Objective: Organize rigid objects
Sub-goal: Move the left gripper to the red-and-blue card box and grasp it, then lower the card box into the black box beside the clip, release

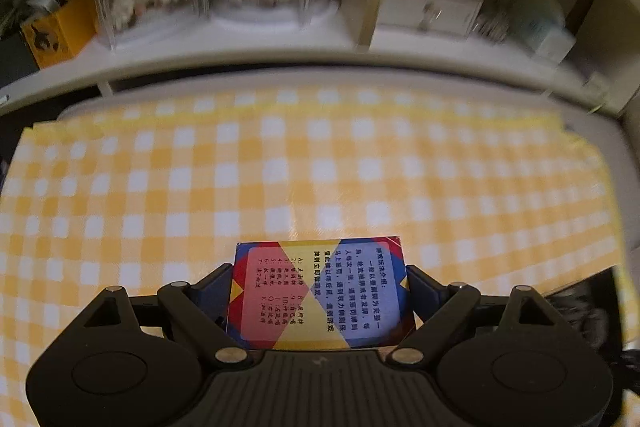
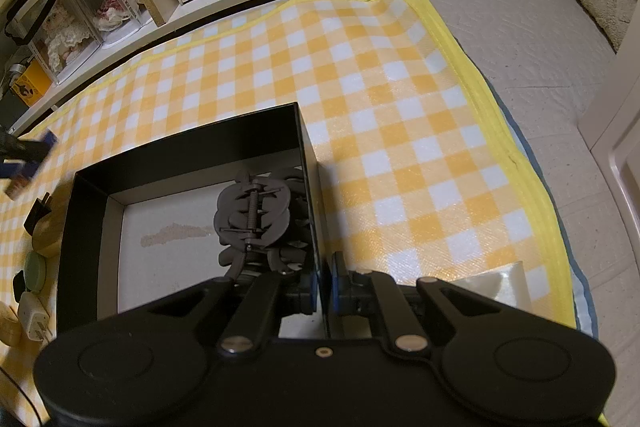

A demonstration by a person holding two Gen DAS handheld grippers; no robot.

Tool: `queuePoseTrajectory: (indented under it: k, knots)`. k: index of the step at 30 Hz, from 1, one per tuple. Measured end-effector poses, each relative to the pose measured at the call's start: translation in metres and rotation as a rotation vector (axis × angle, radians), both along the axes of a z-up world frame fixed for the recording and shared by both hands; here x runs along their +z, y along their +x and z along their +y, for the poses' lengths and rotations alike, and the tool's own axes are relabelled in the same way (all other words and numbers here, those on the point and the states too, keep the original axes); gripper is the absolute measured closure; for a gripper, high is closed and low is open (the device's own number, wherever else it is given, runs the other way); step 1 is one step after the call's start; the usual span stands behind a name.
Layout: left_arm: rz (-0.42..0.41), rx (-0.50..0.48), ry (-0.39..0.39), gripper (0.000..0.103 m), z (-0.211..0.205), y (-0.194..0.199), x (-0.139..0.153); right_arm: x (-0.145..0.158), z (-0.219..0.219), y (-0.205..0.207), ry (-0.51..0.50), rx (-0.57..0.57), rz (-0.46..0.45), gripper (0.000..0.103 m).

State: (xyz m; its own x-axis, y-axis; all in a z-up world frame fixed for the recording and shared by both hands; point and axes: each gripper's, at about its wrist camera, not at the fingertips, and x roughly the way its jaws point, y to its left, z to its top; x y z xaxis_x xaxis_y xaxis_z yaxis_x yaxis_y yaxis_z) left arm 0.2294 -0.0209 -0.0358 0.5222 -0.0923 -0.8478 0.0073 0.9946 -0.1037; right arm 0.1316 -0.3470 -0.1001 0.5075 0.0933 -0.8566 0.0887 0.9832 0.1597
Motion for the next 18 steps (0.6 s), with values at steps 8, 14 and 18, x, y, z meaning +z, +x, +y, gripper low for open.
queuePoseTrajectory:
  k: [8, 14, 18]
  knots:
    - [-0.110, -0.059, -0.114, 0.014, -0.012, -0.040, 0.047, 0.000, 0.000, 0.000, 0.002, 0.000, 0.000, 0.096]
    - [-0.087, -0.124, -0.185, 0.014, -0.053, -0.073, 0.046, 0.000, -0.001, 0.000, 0.001, 0.001, 0.000, 0.096]
    - [-0.045, -0.168, -0.222, 0.014, -0.091, -0.086, 0.031, 0.000, 0.000, 0.000, 0.002, 0.000, 0.000, 0.096]
